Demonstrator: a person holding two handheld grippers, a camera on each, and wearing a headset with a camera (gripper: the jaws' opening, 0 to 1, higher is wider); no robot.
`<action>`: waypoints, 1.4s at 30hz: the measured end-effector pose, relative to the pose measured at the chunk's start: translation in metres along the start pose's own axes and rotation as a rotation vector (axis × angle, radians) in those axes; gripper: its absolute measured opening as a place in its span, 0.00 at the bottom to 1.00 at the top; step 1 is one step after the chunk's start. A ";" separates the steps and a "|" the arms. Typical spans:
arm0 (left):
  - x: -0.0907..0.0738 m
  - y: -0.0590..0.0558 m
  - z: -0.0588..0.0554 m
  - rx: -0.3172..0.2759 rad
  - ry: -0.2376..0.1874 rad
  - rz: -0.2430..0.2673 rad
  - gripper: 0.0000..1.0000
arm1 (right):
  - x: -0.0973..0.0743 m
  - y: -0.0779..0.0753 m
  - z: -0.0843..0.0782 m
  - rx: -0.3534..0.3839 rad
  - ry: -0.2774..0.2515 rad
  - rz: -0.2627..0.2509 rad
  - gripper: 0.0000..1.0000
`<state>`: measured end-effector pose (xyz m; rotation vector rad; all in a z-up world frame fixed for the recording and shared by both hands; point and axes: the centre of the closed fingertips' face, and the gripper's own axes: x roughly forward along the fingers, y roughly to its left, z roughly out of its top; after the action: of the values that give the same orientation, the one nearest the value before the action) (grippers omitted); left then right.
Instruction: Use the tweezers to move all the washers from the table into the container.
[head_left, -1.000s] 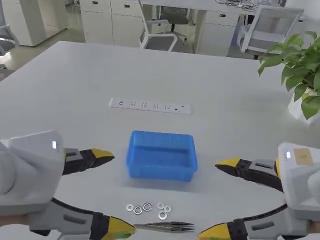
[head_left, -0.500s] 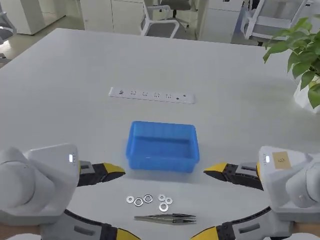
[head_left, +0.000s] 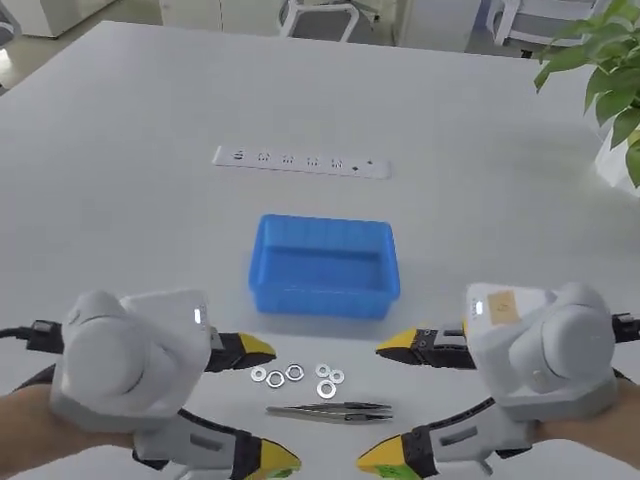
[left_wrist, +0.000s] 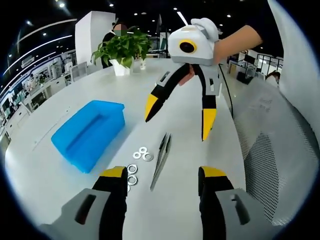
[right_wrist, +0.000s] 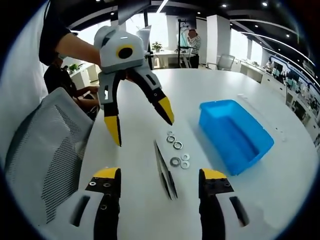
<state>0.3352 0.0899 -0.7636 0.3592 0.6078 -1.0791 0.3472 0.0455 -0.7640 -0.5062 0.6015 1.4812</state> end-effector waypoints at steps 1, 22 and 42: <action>0.002 0.000 0.000 -0.006 -0.001 -0.004 0.60 | 0.002 0.000 -0.002 0.008 0.007 0.007 0.62; 0.023 0.001 -0.017 0.075 0.096 -0.070 0.44 | 0.026 0.000 -0.019 -0.020 0.107 0.093 0.35; 0.033 0.005 -0.025 0.146 0.203 -0.104 0.24 | 0.034 -0.007 -0.026 -0.193 0.189 0.070 0.13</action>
<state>0.3435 0.0823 -0.8042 0.5737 0.7358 -1.1995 0.3520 0.0540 -0.8060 -0.7889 0.6320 1.5770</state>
